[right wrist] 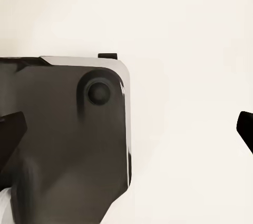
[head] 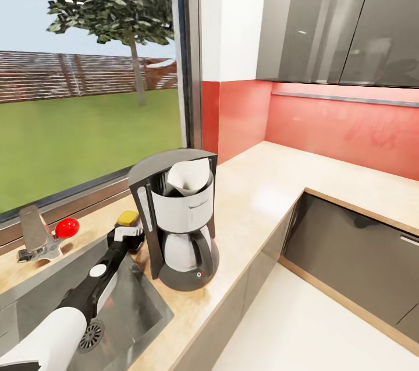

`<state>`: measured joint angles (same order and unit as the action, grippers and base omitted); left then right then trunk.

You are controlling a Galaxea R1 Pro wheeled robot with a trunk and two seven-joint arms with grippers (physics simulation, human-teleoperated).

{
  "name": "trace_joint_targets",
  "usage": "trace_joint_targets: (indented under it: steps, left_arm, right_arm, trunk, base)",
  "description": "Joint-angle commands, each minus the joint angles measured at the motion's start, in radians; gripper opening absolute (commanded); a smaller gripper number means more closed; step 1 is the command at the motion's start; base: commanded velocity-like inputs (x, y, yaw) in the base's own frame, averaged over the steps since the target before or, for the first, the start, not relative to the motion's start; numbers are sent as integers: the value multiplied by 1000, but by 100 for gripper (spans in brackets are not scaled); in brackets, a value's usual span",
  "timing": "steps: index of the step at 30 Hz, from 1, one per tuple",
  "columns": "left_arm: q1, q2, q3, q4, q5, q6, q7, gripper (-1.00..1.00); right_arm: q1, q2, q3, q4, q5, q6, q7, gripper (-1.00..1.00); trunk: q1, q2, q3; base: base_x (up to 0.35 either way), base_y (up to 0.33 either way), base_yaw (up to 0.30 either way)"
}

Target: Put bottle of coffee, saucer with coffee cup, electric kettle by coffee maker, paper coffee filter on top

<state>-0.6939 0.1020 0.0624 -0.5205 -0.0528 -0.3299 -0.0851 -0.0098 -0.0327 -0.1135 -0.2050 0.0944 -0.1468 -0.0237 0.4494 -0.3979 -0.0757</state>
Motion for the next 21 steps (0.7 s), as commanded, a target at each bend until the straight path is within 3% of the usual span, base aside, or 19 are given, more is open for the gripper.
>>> trace_joint_targets:
  steps: [1,14,21]
  left_arm:
    - [-1,-1,7,1,-5,-3,-8,100]
    - [-1,-1,5,-2,-5,-3,-8,100]
    - [-1,-1,6,-3,-5,-3,-7,100]
  right_arm:
    - [-1,1,-8,1,10,-4,-1,100]
    - [-1,1,-8,1,10,-4,-1,100]
    - [-1,1,-8,1,10,-4,-1,100]
  trunk:
    - [1,-2,-2]
    - [1,-2,-2]
    - [1,-2,-2]
  base:
    - [0,0,0]
    - [-7,0,0]
    - [-245,0,0]
